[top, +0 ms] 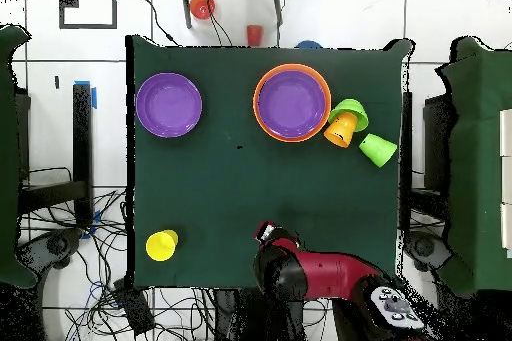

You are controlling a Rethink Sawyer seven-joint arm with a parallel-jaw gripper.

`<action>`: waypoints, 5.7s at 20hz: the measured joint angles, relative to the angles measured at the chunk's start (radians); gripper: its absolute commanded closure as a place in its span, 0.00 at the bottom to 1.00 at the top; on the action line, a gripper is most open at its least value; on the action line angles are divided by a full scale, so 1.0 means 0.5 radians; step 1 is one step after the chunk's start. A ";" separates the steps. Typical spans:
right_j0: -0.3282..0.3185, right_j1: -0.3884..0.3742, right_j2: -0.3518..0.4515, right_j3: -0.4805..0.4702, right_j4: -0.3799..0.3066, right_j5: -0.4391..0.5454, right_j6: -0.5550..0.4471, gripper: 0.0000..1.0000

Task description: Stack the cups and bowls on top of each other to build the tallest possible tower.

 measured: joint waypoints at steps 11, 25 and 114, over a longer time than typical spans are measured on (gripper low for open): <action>-0.040 -0.333 0.239 0.102 0.146 0.286 0.000 1.00; 0.446 -0.303 0.190 0.056 0.331 0.286 0.000 1.00; 1.392 -0.175 -0.278 -0.093 0.795 0.103 0.000 0.00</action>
